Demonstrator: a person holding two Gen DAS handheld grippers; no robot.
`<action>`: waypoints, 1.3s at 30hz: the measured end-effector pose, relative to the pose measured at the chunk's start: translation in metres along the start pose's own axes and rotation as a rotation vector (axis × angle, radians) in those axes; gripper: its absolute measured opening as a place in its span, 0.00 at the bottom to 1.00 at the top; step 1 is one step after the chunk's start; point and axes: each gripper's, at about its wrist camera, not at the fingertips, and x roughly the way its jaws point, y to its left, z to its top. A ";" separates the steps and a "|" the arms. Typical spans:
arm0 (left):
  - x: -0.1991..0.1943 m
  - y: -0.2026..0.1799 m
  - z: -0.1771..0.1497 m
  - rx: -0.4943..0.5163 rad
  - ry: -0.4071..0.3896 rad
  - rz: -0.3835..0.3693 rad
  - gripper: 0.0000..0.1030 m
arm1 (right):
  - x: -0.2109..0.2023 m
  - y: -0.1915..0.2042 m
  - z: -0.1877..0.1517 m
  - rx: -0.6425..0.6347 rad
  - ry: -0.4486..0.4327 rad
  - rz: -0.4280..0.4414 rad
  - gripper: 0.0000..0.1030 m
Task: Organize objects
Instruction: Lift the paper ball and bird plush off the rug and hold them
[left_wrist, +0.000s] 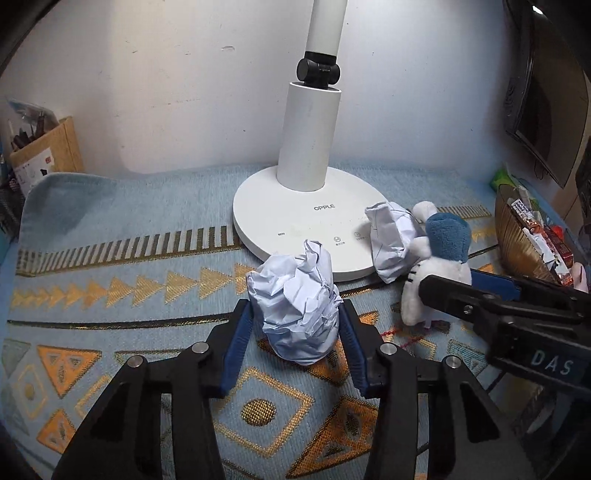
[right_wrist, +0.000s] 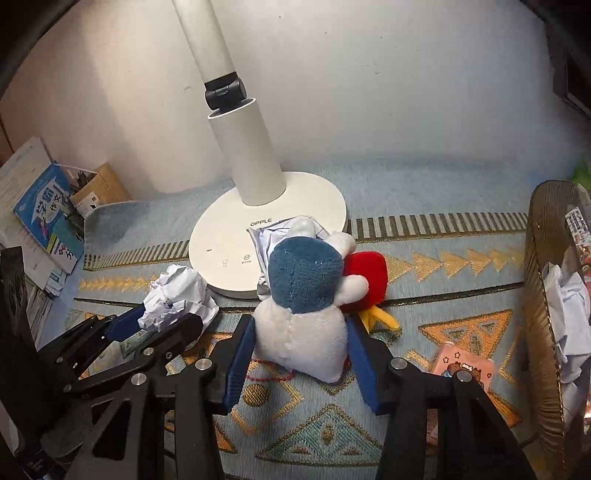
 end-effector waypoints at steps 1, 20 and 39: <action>-0.005 0.001 -0.002 -0.011 0.002 -0.004 0.43 | -0.009 -0.003 -0.002 0.016 -0.010 0.016 0.47; -0.119 -0.033 -0.123 -0.100 -0.114 0.094 0.45 | -0.118 -0.077 -0.140 -0.108 -0.015 0.082 0.48; -0.101 -0.031 -0.122 -0.117 -0.010 0.165 0.45 | -0.119 -0.066 -0.141 -0.180 -0.045 0.055 0.50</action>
